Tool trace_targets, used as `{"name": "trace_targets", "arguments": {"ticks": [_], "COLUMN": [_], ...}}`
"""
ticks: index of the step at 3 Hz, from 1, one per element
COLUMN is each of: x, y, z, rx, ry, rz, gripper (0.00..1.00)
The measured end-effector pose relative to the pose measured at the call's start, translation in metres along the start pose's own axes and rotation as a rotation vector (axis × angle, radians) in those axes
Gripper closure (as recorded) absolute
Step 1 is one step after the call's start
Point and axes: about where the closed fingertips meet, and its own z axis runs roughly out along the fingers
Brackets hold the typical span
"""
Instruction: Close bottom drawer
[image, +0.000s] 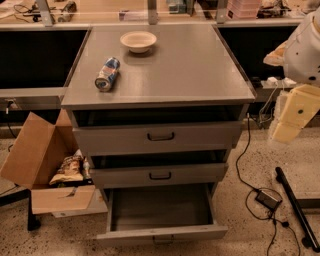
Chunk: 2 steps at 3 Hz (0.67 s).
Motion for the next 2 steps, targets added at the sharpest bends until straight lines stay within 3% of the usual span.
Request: {"name": "trace_targets", "arguments": {"ticks": [1, 2], "x": [0.0, 0.005], "y": [0.0, 0.006], "z": [0.001, 0.039], "rx": [0.006, -0.023], "ry": [-0.008, -0.001], "rz": [-0.008, -0.04], "gripper": [0.0, 0.0]}}
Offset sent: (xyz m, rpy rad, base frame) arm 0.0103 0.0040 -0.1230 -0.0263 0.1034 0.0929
